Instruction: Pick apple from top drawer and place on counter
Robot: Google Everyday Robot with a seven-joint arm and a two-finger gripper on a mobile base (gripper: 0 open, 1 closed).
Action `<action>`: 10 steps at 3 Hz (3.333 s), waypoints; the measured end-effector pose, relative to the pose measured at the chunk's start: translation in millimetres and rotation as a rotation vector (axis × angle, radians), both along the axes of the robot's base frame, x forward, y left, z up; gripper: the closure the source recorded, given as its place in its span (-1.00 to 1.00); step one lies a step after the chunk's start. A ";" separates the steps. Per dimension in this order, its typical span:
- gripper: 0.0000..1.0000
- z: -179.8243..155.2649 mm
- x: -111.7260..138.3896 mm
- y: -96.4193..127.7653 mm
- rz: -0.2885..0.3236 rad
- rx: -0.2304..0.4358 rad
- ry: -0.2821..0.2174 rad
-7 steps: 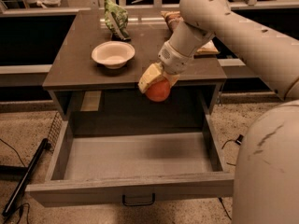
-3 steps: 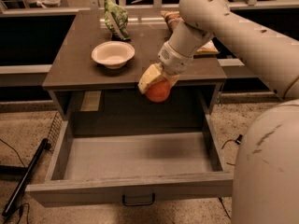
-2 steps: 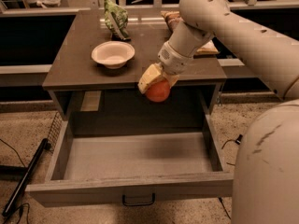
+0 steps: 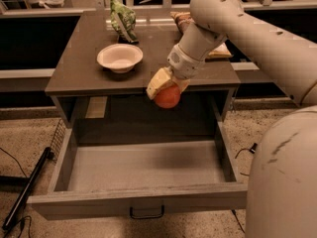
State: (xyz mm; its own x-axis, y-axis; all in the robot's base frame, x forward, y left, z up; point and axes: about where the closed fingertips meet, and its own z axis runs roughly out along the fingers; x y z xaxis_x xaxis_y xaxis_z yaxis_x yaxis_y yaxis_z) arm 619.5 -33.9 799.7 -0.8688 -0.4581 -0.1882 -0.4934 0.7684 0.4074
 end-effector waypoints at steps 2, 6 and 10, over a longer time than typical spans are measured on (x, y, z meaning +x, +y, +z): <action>0.49 0.0 0.0 0.0 0.000 0.000 0.000; 1.00 0.0 -2.8 1.2 0.000 0.000 0.000; 1.00 18.9 -26.4 -59.0 -0.146 -0.378 -0.229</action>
Offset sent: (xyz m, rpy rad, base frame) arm -0.0025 -0.0261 -0.0094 -0.2966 -0.0876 -0.0230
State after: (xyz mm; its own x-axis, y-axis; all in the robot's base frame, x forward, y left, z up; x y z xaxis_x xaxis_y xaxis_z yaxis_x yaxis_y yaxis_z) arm 593.2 -92.9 818.6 -0.8850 -0.4072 -0.2259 -0.4133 0.9103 -0.0218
